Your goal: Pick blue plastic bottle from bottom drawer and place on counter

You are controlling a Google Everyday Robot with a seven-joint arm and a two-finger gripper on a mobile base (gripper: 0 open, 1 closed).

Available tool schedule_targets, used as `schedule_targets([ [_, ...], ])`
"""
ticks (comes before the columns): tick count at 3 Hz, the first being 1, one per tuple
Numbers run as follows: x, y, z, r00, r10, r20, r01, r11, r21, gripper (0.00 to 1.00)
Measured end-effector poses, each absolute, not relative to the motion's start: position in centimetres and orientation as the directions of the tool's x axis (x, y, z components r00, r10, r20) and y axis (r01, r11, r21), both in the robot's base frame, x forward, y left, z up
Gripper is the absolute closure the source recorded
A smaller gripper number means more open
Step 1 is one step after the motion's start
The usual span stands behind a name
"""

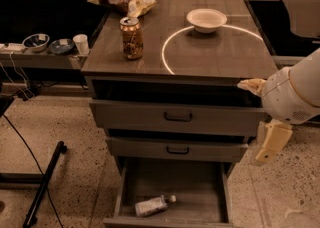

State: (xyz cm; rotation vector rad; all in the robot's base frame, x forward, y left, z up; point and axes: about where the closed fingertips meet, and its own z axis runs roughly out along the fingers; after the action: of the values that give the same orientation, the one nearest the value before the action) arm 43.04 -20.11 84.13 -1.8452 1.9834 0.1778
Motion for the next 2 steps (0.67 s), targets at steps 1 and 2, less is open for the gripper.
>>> schedule_targets([
  [1, 44.1, -19.8, 80.7, -0.034, -0.906, -0.422, -0.989, 0.092, -0.119, 0.00],
  [2, 43.1, -17.1, 72.4, -0.004, -0.842, -0.540, -0.999, 0.030, -0.039, 0.00],
])
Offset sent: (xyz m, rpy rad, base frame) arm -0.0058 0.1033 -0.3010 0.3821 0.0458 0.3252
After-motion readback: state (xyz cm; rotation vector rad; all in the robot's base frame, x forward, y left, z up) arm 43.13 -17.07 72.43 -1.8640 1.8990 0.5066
